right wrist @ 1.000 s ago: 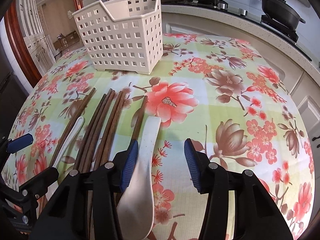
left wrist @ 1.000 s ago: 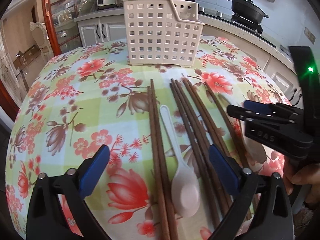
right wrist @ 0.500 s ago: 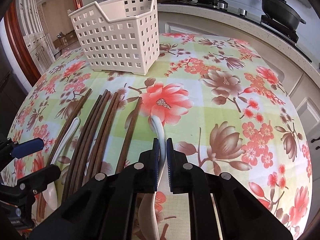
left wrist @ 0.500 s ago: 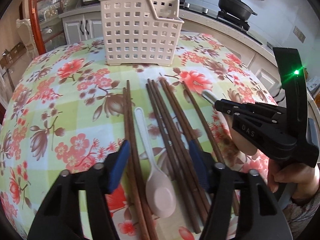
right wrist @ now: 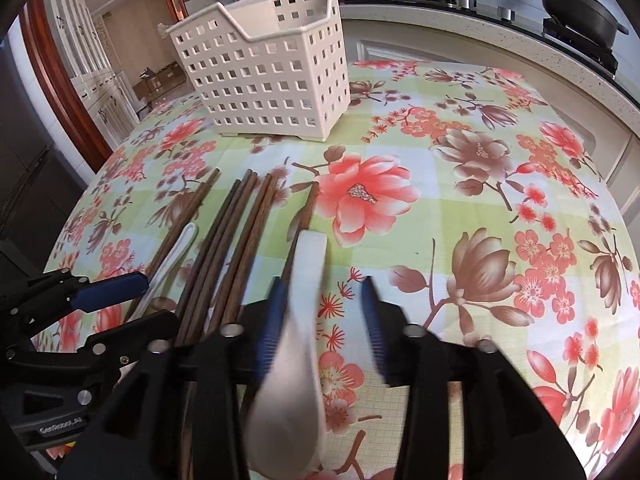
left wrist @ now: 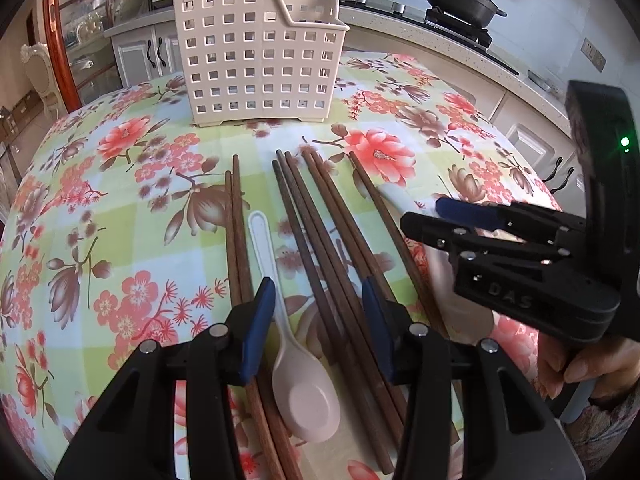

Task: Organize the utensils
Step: 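Lower the left gripper onto the other white spoon and close on it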

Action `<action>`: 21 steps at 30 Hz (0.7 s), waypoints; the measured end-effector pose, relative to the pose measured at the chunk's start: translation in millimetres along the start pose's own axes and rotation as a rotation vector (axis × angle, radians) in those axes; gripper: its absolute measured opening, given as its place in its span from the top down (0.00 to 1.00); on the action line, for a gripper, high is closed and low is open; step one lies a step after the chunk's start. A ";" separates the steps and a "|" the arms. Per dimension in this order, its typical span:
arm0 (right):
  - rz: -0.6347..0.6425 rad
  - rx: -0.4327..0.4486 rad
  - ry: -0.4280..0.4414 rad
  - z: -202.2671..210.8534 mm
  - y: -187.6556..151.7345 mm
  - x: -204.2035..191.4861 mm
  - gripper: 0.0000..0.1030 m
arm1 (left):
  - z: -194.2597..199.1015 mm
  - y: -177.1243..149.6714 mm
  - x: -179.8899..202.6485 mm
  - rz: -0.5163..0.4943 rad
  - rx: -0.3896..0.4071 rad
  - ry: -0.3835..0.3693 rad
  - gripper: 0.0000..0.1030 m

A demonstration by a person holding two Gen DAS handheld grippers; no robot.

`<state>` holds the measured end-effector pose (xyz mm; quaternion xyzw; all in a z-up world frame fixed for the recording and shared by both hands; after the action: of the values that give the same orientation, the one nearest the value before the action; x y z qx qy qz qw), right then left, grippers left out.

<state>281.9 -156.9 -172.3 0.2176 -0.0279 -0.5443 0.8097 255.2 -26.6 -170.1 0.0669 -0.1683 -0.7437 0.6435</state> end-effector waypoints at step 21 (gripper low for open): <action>0.057 -0.050 0.028 -14.0 11.4 -8.3 0.71 | -18.5 13.9 -8.6 0.020 -0.049 -0.023 0.66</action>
<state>292.4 -141.4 -179.0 0.2043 -0.0091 -0.5184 0.8303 275.5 -22.8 -183.7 0.0408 -0.1580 -0.7417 0.6505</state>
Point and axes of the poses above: each gripper's, at about its wrist camera, not at the fingertips, and z roughly against the way its jaws point, x to its right, y to its top, the point moved 8 cm from there along -z, roughly the way its jaws point, and after that the axes turned 14 degrees about -x, right-handed, at the moved point
